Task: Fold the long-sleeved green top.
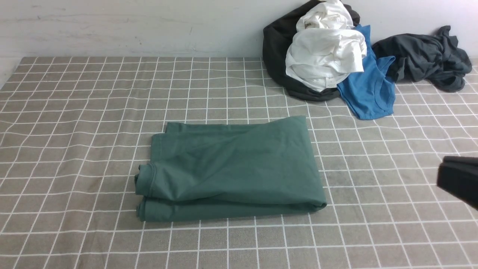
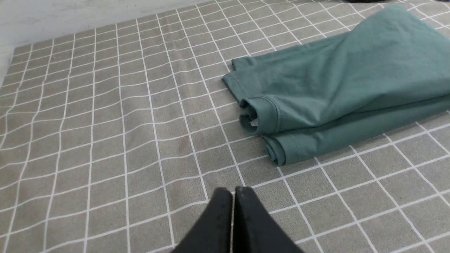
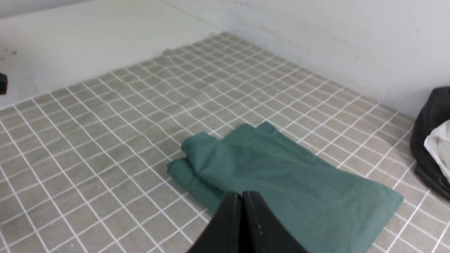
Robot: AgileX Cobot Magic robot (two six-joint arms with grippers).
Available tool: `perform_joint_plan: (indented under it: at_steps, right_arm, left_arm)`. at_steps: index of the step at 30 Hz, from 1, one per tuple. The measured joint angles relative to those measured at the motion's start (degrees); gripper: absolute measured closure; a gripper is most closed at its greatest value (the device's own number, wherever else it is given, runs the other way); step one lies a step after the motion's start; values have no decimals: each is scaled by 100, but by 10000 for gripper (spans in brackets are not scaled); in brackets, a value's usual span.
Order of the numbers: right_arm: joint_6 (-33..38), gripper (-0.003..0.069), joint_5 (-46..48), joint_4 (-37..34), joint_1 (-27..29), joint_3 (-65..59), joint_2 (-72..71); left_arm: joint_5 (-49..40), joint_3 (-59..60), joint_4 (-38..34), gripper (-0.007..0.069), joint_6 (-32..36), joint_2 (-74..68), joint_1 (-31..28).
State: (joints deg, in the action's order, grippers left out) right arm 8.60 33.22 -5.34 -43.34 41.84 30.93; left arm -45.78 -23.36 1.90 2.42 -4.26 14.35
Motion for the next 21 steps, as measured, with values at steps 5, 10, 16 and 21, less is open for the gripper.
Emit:
perform_joint_plan:
  at_steps: [5, 10, 16, 21]
  right_arm:
    - [11, 673, -128, 39, 0, -120, -427]
    - [11, 673, -123, 39, 0, -127, -465]
    - [29, 673, -115, 39, 0, -138, -465]
    - [29, 673, -88, -4, 0, -154, -465]
  left_arm:
    - [18, 0, 0, 631, 0, 0, 0]
    - [30, 0, 0, 631, 0, 0, 0]
    - [41, 0, 0, 631, 0, 0, 0]
    - [53, 0, 0, 631, 0, 0, 0]
